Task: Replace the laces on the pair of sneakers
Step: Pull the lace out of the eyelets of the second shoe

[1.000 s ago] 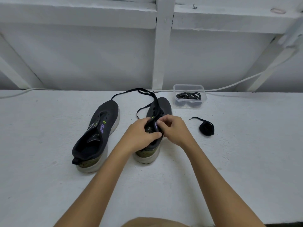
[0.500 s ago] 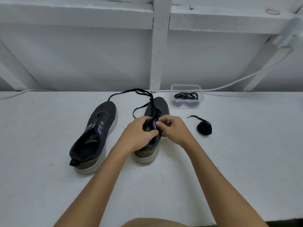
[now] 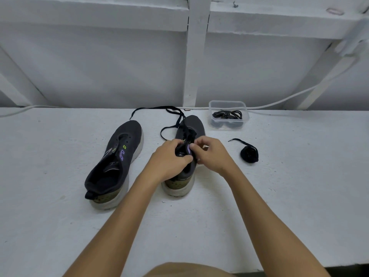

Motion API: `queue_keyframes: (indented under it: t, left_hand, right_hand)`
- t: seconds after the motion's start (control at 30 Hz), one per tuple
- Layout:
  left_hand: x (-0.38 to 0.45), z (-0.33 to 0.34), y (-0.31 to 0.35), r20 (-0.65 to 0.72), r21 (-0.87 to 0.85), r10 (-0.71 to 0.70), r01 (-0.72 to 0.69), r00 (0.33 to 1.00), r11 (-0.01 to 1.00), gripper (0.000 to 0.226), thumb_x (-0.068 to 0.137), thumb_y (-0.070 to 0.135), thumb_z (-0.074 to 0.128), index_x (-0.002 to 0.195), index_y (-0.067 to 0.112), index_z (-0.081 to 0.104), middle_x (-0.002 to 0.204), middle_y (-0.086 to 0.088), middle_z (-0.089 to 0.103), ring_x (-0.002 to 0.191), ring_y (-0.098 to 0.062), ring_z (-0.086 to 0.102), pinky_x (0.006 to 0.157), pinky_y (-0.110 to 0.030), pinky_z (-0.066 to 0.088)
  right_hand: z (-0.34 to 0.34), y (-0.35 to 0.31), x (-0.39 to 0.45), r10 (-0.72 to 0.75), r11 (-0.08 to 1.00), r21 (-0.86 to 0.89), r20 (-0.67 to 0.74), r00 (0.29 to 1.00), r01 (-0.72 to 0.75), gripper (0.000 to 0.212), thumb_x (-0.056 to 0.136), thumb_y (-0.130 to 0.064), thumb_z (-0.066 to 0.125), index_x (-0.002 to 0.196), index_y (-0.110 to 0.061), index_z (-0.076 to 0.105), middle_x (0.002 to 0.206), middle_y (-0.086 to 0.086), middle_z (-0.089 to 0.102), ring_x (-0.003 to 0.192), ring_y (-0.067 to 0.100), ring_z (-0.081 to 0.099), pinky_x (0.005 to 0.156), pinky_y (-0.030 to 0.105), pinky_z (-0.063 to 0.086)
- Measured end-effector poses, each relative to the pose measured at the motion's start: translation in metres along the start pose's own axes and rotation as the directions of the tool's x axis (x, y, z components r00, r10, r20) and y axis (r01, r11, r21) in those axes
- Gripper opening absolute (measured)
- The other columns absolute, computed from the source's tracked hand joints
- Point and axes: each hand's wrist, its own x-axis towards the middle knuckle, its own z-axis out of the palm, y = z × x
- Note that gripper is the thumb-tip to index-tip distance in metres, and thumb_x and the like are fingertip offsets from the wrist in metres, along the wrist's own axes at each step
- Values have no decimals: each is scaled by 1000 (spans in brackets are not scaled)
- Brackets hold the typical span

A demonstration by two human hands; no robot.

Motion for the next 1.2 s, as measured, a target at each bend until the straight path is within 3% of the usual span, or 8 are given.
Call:
queue_keyframes:
  t: [0.17, 0.3, 0.47, 0.63, 0.83, 0.93, 1.13, 1.2]
  left_hand:
    - [0, 1, 0, 11, -10, -5, 5, 1000, 1000, 50, 88, 43, 66, 135, 32, 52, 128, 14, 53, 114, -12, 54, 96, -34, 46]
    - [0, 1, -1, 4, 8, -9, 9, 1000, 1000, 48, 87, 43, 65, 133, 33, 52, 128, 11, 54, 114, -14, 54, 98, -36, 47]
    - [0, 1, -1, -1, 21, -3, 3, 1000, 1000, 48, 88, 44, 64, 133, 33, 52, 126, 11, 53, 114, -14, 53, 96, -34, 46]
    - [-1, 0, -1, 22, -12, -14, 14, 1000, 1000, 49, 88, 44, 65, 134, 34, 53, 124, 14, 53, 113, -13, 54, 97, -35, 47]
    - [-1, 1, 1, -1, 22, -14, 14, 1000, 1000, 48, 88, 43, 64, 134, 33, 52, 127, 10, 54, 116, -16, 53, 98, -35, 46]
    - [-2, 1, 1, -4, 18, -8, 8, 1000, 1000, 47, 89, 42, 63, 134, 32, 52, 126, 9, 54, 114, -15, 53, 95, -33, 46]
    - [-3, 0, 0, 15, -2, -21, 21, 1000, 1000, 51, 88, 44, 65, 137, 34, 51, 125, 13, 53, 114, -14, 53, 96, -34, 46]
    - [-3, 1, 0, 9, 7, -18, 18, 1000, 1000, 50, 88, 43, 64, 135, 34, 52, 125, 12, 54, 112, -14, 54, 96, -35, 47]
  right_hand:
    - [-8, -12, 7, -4, 995, 96, -247, 969, 29, 13, 103, -25, 53, 98, -14, 58, 94, 0, 67, 66, 11, 70, 60, 32, 61]
    - [-1, -3, -2, 98, 985, 146, -74, 992, -87, 21, 96, -35, 68, 88, -15, 69, 84, 0, 70, 68, 10, 68, 61, 29, 58]
    - [4, 7, 0, -33, 999, -16, -63, 998, 32, 12, 94, -27, 68, 83, -22, 70, 74, -8, 68, 69, 12, 63, 71, 40, 60]
    - [-8, -9, 6, 39, 980, 194, -427, 903, 50, 11, 103, -28, 54, 98, -19, 59, 98, -2, 65, 66, 3, 68, 62, 29, 60]
    - [6, 3, -9, 106, 976, 201, -82, 991, -88, 18, 94, -37, 70, 94, -19, 72, 90, -4, 71, 67, 6, 65, 61, 25, 56]
    - [10, 8, -6, 31, 994, 108, -84, 996, -22, 11, 93, -28, 71, 84, -21, 73, 75, -12, 68, 67, 8, 61, 63, 29, 54]
    - [2, -6, 5, 84, 956, 286, -493, 866, 70, 11, 102, -28, 56, 94, -22, 60, 94, -3, 67, 68, 5, 67, 68, 33, 58]
    - [4, -6, 3, 130, 945, 325, -468, 874, 34, 14, 101, -30, 57, 94, -19, 62, 95, -1, 67, 65, 6, 67, 68, 35, 59]
